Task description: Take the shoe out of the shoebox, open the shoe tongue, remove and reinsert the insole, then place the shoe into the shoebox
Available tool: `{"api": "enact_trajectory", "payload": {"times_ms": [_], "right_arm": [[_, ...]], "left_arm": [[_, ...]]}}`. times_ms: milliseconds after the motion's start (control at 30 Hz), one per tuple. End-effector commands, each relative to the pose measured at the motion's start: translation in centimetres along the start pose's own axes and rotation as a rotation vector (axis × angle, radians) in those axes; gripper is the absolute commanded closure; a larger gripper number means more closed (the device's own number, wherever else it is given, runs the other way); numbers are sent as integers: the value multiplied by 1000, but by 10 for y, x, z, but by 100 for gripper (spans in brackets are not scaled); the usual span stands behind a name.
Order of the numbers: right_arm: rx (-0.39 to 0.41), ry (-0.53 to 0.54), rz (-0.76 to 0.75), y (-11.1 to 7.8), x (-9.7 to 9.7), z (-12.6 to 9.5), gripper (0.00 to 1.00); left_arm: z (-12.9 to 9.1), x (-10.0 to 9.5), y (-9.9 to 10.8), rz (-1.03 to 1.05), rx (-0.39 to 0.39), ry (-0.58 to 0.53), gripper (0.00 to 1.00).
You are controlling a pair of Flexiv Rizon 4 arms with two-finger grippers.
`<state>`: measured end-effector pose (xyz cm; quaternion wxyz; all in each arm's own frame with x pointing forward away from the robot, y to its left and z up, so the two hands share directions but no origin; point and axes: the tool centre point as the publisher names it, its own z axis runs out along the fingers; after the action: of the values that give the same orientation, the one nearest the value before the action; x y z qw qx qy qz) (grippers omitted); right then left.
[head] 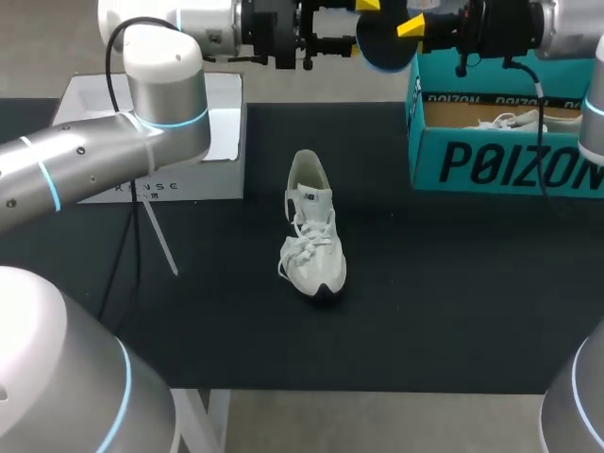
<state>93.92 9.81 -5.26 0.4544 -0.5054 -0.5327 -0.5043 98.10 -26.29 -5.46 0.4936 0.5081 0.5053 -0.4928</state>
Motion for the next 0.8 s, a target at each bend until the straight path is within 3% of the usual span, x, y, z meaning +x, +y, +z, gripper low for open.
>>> {"api": "enact_trajectory", "payload": {"times_ms": [33, 267, 567, 800], "right_arm": [[-15, -5, -8, -4, -1, 1, 100], [-6, -10, -26, -5, -1, 1, 100], [0, -37, -38, -5, 4, 0, 100], [-8, -47, -48, -7, 9, 5, 100]], "left_arm": [[-38, 1, -23, -26, -30, 43, 0], [-85, 0, -45, -42, -49, 44, 0], [-140, 12, -69, -56, 74, 367, 0], [-190, 35, -98, -121, 79, 499, 0]]}}
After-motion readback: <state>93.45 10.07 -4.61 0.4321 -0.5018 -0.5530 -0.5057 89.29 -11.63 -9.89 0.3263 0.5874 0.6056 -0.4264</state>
